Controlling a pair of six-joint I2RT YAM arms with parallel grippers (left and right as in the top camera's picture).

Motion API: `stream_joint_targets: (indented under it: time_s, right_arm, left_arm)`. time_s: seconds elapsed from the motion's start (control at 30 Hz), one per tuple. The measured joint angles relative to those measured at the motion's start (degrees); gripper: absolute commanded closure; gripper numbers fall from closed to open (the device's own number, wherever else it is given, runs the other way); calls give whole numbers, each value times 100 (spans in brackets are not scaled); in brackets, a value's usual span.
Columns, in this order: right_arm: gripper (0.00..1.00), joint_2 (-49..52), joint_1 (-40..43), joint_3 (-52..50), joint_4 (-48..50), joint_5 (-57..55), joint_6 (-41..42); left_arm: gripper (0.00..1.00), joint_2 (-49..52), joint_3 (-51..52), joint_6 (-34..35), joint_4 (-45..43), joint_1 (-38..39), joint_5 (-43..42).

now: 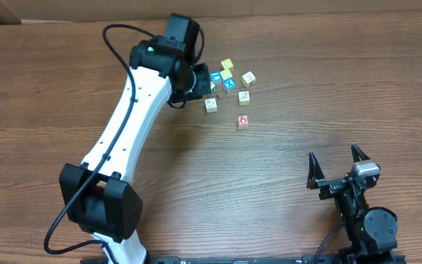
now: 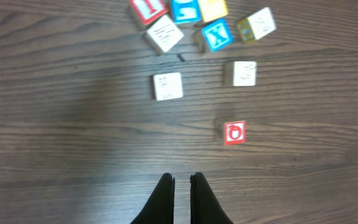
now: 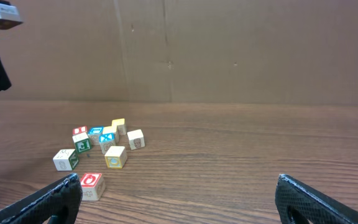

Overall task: Flip 3 blocks
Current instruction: 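Raise the left arm and move the left gripper over the block cluster, then lower the left gripper and grasp the cream block with cat picture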

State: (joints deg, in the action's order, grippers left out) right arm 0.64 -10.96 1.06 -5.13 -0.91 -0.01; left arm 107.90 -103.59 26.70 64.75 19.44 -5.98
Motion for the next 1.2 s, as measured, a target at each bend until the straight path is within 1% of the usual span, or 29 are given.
stream_joint_targets:
  time_s: [0.1, 0.17, 0.23, 0.3, 0.37, 0.4, 0.43, 0.5, 0.53, 0.6, 0.7, 1.0, 1.07, 1.1, 1.13, 1.2]
  right_arm:
    - [0, -2, 2, 0, 2, 0, -2]
    - [0, -2, 0, 0, 0, 0, -2]
    - [0, -2, 0, 0, 2, 2, -2]
    - [0, -2, 0, 0, 2, 0, -4]
    - [0, -2, 0, 0, 2, 2, -2]
    - [0, -2, 0, 0, 0, 0, -2]
    - [0, -2, 0, 0, 4, -2, -2]
    - [0, -2, 0, 0, 0, 0, 0]
    - [0, 0, 0, 0, 2, 2, 2]
    - [0, -2, 0, 0, 2, 0, -2]
    - [0, 0, 2, 0, 2, 0, -2]
    - [0, -2, 0, 0, 0, 2, -2]
    - [0, -2, 0, 0, 2, 0, -2]
    - [0, -2, 0, 0, 4, -2, -2]
    - [0, -2, 0, 0, 2, 0, 0]
    - [0, -2, 0, 0, 2, 0, 0]
  left_arm:
    - [96, 0, -2, 7, -83, 66, 63]
    - [93, 0, -2, 39, -142, 83, 76]
    - [89, 0, -2, 59, -186, 83, 94]
    - [82, 0, -2, 85, -240, 81, 120]
    - [65, 0, -2, 114, -280, 83, 170]
    - [45, 0, -2, 146, -291, 83, 212]
    - [34, 0, -2, 142, -306, 83, 282]
    - [27, 0, 0, 199, -306, 79, 468]
    - [25, 0, -2, 216, -308, 72, 551]
    - [16, 0, -2, 302, -308, 4, 719]
    - [9, 0, -2, 369, -310, -173, 802]
    - [1, 0, -2, 472, -133, -1248, 1150]
    - [4, 0, -2, 472, -57, -1473, 1185]
    - [9, 2, -2, 474, -20, -1582, 1182]
    - [27, 0, -2, 474, 15, -1683, 1178]
    - [92, 0, -2, 485, 74, -1853, 1123]
